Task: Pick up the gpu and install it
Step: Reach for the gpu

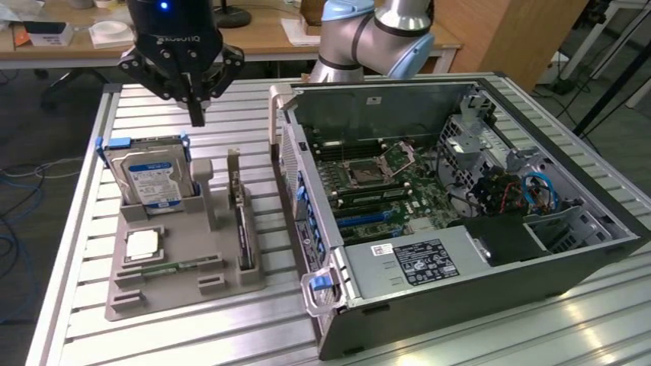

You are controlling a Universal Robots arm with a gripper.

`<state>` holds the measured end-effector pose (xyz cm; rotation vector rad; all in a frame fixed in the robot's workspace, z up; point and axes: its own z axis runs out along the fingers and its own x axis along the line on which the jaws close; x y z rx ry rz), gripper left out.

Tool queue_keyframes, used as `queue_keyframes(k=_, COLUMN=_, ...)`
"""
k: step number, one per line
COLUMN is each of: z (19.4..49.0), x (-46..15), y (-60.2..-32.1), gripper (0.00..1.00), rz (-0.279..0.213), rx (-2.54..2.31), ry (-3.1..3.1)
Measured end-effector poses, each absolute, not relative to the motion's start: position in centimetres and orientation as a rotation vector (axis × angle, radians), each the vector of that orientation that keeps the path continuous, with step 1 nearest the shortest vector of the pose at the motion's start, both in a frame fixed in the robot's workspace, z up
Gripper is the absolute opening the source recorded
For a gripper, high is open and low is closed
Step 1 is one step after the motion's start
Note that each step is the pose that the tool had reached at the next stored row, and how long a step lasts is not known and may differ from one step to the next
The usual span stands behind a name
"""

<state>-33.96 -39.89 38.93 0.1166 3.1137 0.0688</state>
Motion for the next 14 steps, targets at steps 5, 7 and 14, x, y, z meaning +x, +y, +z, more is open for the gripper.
queue_keyframes(k=5, z=38.9, x=-34.6, y=-39.9, gripper=0.11, rz=0.069, rx=0.117, ry=3.114)
queue_keyframes(k=7, z=38.9, x=-34.8, y=-39.9, gripper=0.11, rz=0.069, rx=0.117, ry=3.114)
queue_keyframes(k=14, z=38.9, x=-35.8, y=-39.9, gripper=0.11, rz=0.069, rx=0.117, ry=3.114)
